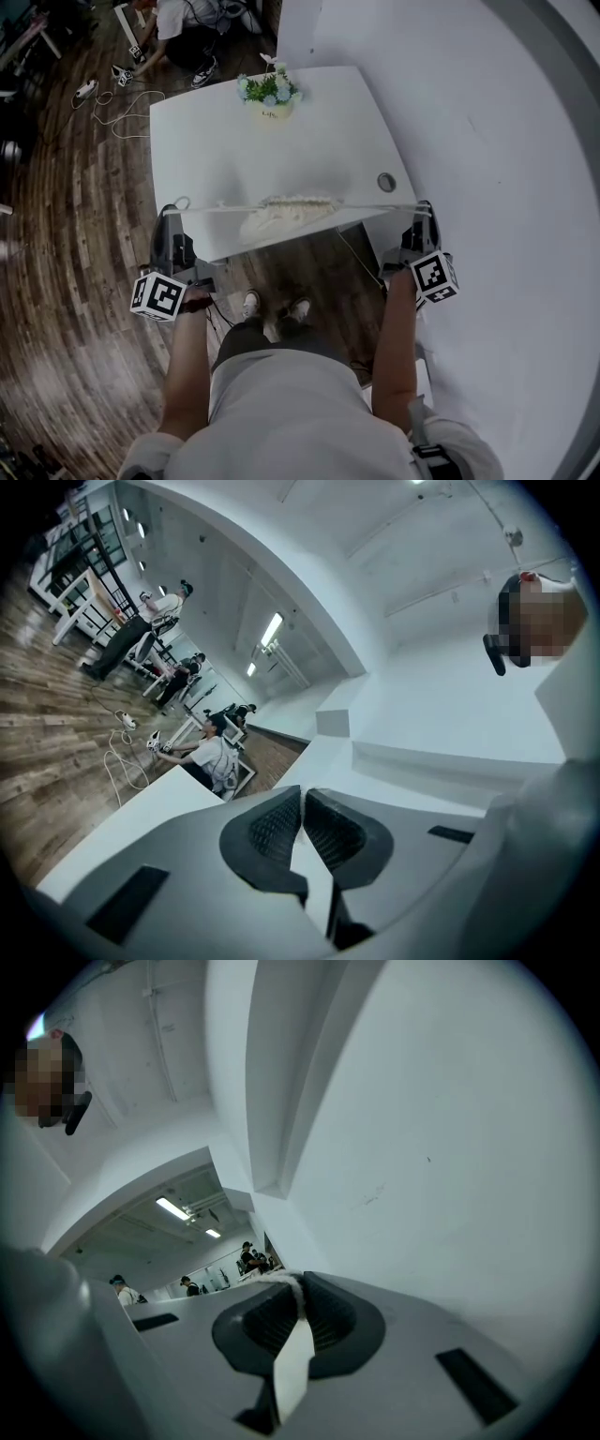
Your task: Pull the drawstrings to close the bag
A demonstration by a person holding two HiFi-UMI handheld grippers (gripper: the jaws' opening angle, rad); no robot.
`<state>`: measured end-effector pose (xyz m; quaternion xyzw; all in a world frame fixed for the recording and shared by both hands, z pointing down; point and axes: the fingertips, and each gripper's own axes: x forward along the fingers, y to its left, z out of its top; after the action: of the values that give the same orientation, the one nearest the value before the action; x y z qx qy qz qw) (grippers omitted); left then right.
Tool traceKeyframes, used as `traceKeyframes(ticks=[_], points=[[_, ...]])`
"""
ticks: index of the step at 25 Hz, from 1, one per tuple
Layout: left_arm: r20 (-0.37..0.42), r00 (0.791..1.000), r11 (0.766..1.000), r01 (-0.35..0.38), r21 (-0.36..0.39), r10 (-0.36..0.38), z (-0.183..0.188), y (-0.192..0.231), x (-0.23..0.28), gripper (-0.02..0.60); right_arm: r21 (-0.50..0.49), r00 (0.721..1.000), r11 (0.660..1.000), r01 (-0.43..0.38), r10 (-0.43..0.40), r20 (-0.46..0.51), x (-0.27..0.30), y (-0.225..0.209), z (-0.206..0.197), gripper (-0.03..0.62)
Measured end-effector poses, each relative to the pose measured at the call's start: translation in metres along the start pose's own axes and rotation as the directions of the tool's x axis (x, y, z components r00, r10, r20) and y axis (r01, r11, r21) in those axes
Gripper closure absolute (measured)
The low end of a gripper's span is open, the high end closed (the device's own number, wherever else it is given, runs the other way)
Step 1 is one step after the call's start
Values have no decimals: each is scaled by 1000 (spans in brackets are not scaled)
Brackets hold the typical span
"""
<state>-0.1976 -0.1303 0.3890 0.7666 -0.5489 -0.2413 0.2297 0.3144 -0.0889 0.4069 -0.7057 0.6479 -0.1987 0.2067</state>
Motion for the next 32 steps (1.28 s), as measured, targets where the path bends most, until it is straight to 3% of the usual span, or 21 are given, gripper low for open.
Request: traceKeyframes(ticks=[7, 18, 26, 32], points=[[-33, 999, 997, -28, 66, 30, -6, 15, -6, 558, -71, 999, 997, 15, -17, -37, -5, -9, -4, 556], [-47, 998, 993, -28, 118, 34, -4, 18, 1, 558, -83, 998, 995, 52, -55, -28, -14, -38, 9, 556], [-49, 997, 998, -49, 42, 51, -11, 25, 1, 558, -65, 998, 996, 61, -62, -17, -13, -43, 19, 556], [-45, 996, 997, -77, 30, 78, -9, 35, 1, 558, -98, 998, 994, 43, -47, -36, -4, -39, 18, 556]])
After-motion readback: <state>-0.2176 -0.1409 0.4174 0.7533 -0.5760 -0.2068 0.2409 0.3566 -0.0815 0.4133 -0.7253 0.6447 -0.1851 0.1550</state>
